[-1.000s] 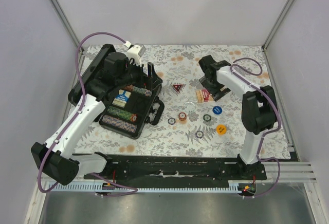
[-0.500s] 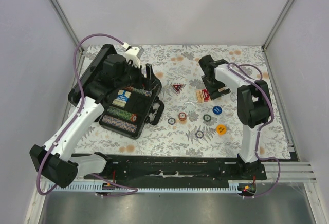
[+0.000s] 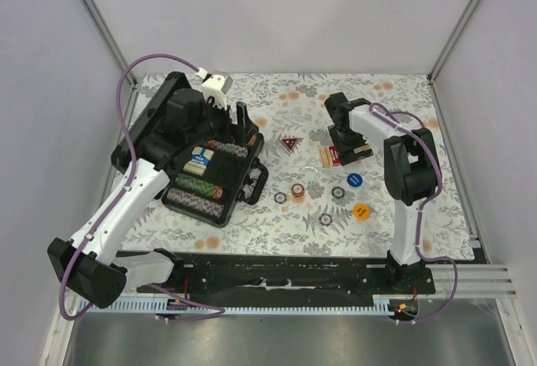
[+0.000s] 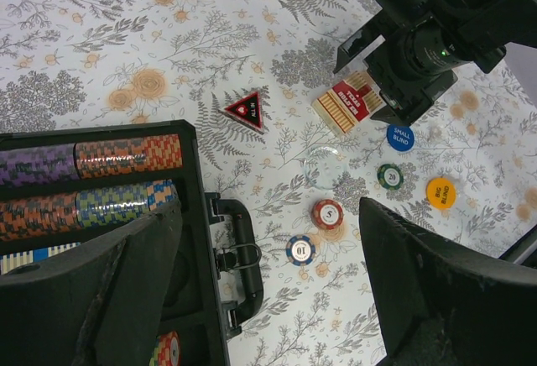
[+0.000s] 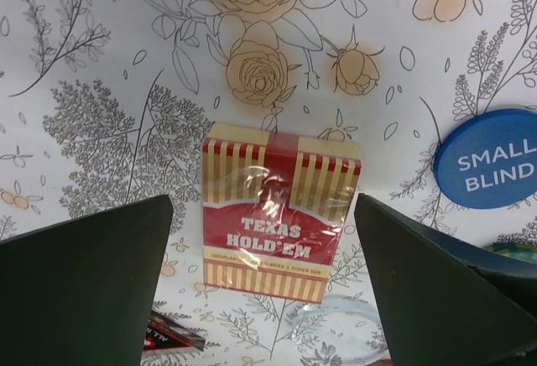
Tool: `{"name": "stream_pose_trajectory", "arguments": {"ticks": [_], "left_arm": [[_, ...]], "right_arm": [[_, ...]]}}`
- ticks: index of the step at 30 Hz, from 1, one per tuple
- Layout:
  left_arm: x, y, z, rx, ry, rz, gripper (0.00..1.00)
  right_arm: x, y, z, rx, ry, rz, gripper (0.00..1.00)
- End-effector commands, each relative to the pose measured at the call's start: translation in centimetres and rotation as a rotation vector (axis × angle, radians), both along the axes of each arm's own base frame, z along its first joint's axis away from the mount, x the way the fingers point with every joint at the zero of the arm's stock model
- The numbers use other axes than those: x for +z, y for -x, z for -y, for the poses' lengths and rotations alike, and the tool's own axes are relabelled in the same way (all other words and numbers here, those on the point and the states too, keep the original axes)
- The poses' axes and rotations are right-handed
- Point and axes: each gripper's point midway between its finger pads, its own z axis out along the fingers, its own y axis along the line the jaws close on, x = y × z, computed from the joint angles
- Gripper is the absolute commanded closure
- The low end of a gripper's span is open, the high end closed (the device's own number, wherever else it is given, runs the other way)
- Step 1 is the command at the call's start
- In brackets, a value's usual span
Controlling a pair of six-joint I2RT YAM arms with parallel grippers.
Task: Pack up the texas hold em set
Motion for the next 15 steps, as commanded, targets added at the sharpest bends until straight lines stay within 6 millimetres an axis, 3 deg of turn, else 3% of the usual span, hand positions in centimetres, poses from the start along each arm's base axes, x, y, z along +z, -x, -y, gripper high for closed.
{"name": "stream_pose_trajectory", "arguments": {"ticks": [1,7,13,15], "left_arm": [[1.5,-0.7,-0.2,0.008,-0.004,0.081,0.09],[1.1,-0.6,-0.2,0.012,0.001,0.062,0.09],[0.6,-0.4,0.1,0.01,0.02,0.034,0.09],[0.4,-0.5,0.1,0.019,0.03,0.022,0.09]], "right_arm": [[-1.1,-0.4,0.6,-0.053,-0.003,-0.025,0.02],[-1.6,-0.3,0.9,-0.047,0.004,-0.04,0.06],[-1.1,-0.8,0.7,-0.019,-0.007,-0.012,0.41],[-0.6,-0.9,0.4,0.0,-0.013,-0.003,0.44]]}}
